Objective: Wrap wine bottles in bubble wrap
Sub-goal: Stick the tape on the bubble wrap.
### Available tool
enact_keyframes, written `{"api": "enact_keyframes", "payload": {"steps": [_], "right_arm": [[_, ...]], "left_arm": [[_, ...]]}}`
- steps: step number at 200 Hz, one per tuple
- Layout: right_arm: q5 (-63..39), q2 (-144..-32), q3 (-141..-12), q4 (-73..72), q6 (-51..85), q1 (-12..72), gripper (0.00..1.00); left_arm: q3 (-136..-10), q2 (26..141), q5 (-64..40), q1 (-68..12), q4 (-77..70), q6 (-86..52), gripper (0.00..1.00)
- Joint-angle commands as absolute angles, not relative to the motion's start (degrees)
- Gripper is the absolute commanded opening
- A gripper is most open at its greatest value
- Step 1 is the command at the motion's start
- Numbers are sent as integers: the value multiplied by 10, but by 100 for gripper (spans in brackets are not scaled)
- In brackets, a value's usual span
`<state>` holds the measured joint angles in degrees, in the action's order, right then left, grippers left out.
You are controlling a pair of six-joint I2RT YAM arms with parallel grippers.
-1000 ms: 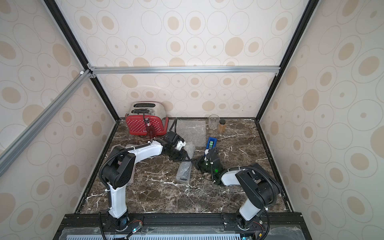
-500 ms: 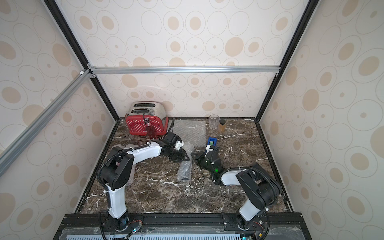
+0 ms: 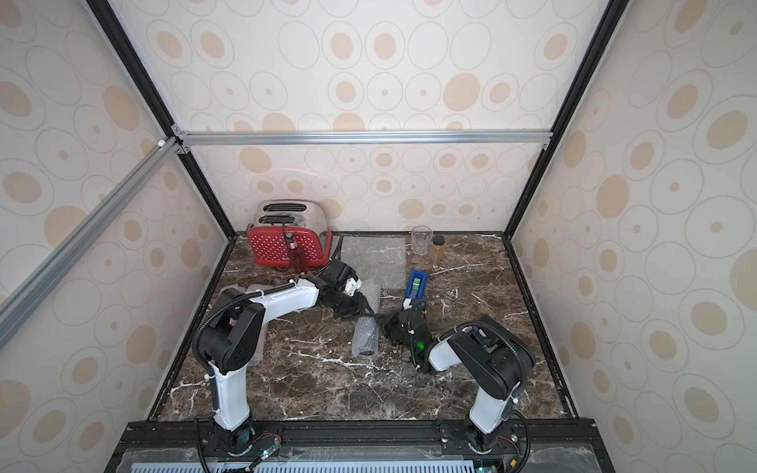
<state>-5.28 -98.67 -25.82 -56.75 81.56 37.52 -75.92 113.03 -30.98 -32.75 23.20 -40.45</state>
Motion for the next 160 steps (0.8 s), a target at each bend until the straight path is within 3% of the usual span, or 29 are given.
{"api": "enact_keyframes", "payload": {"steps": [1,50,125,160], "right_arm": [[-32,-974,-244,-570,808,381,0],[-25,-948,-262,-499,770,397,1],[-9,-944,-282,-449,765,419,22],[10,-915,-273,-419,759,418,27]], "left_arm": [[-737,1185,-246,-337,305,-409,48],[-739,1185,-245,-338,306,-407,48],[-740,1185,-243,-339,308,-407,48],[-741,1187,-243,-338,308,-405,48]]}}
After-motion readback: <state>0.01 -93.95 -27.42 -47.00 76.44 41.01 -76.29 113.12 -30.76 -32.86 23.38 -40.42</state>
